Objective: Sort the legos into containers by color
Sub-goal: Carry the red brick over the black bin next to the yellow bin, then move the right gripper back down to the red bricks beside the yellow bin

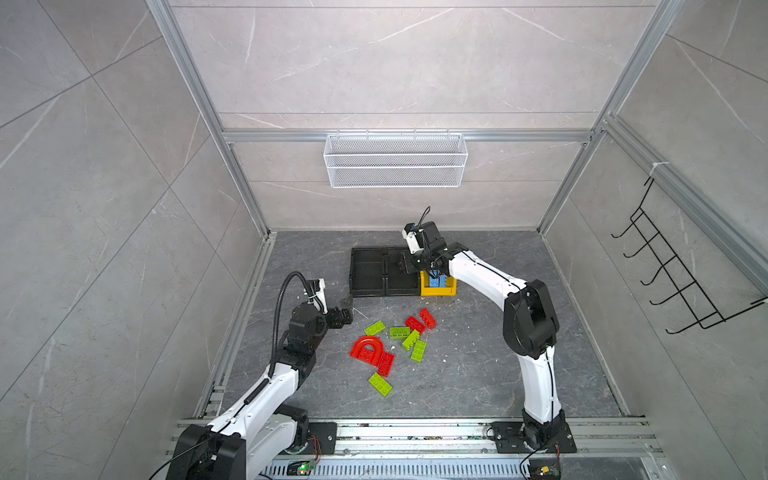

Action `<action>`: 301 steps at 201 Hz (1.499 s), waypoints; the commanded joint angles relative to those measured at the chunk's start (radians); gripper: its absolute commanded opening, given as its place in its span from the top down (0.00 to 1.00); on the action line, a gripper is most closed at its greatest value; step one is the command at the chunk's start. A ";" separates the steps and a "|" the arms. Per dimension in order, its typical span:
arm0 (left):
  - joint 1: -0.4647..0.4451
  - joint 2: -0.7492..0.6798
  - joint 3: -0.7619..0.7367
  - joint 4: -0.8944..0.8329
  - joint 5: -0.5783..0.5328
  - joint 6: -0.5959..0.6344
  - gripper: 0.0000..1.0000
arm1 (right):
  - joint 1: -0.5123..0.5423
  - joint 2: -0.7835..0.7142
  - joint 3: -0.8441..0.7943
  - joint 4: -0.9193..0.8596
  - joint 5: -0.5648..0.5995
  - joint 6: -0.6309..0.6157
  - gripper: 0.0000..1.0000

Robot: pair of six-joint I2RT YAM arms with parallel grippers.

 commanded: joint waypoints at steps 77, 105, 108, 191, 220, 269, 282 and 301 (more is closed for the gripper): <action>-0.004 -0.006 0.022 0.039 0.003 0.006 0.00 | 0.026 0.136 0.114 -0.054 -0.033 0.042 0.52; -0.004 -0.007 0.020 0.039 0.003 0.009 0.00 | 0.032 0.152 0.112 -0.053 -0.039 0.046 0.51; -0.004 -0.008 0.020 0.039 0.002 0.008 0.00 | 0.032 0.152 0.112 -0.055 -0.039 0.047 0.51; -0.004 -0.004 0.025 0.038 0.003 0.009 0.00 | 0.044 0.125 0.120 -0.092 -0.024 0.018 0.35; -0.004 -0.005 0.025 0.038 0.004 0.009 0.00 | 0.058 0.028 0.053 -0.084 0.000 -0.013 0.35; -0.004 -0.012 0.024 0.034 -0.001 0.009 0.00 | 0.066 -0.223 -0.248 0.004 0.040 -0.025 0.41; -0.004 -0.011 0.023 0.034 -0.002 0.008 0.00 | 0.067 -0.292 -0.351 0.027 0.058 -0.022 0.42; -0.004 -0.009 0.024 0.036 0.000 0.009 0.00 | 0.067 -0.377 -0.474 0.039 0.085 -0.019 0.43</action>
